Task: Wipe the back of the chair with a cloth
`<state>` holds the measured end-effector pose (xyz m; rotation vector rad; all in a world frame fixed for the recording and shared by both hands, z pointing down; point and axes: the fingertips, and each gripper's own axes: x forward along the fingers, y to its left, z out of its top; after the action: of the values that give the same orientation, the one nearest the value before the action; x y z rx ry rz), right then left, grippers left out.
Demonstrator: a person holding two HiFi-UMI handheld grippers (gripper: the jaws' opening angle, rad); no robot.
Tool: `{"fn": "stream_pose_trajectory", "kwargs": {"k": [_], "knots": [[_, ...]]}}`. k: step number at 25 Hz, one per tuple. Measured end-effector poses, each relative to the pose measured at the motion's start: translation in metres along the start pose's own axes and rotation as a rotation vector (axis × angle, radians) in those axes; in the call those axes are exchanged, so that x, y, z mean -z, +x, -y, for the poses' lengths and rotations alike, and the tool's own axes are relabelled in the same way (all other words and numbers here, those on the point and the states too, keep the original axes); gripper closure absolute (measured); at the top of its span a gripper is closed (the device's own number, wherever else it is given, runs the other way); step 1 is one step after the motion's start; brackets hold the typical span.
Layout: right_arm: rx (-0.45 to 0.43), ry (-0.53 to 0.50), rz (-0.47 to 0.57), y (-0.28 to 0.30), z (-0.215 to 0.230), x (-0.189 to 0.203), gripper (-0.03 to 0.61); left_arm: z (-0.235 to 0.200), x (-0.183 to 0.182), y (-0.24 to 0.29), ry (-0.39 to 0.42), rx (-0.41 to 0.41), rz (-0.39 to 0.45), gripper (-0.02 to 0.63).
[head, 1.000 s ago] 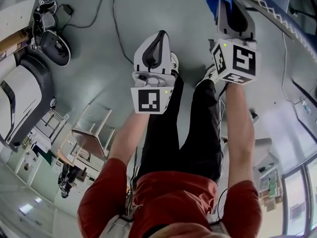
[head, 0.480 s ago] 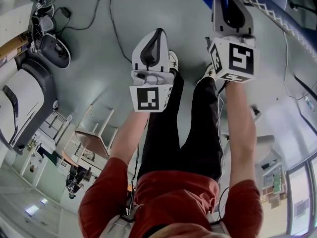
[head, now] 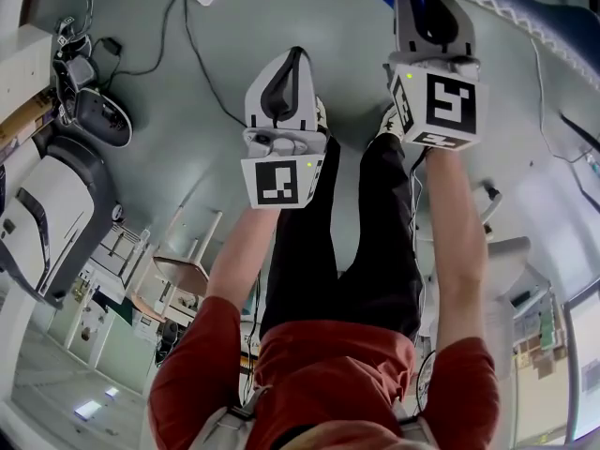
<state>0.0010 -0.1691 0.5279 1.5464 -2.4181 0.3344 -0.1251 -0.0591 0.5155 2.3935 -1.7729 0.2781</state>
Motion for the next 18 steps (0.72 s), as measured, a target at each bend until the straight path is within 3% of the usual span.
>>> {"fn": "stream_pose_trajectory", "kwargs": {"k": [5, 9, 18], "knots": [[0.031, 0.007, -0.013, -0.023, 0.043, 0.013, 0.529, 0.041, 0.000, 0.014, 0.016, 0.057, 0.002, 0.600], [0.026, -0.044, -0.014, -0.038, 0.061, 0.015, 0.529, 0.077, -0.002, 0.026, 0.023, 0.107, 0.009, 0.600], [0.131, 0.009, -0.021, -0.078, 0.146, 0.028, 0.529, 0.150, -0.009, 0.049, 0.050, 0.210, 0.008, 0.600]]}}
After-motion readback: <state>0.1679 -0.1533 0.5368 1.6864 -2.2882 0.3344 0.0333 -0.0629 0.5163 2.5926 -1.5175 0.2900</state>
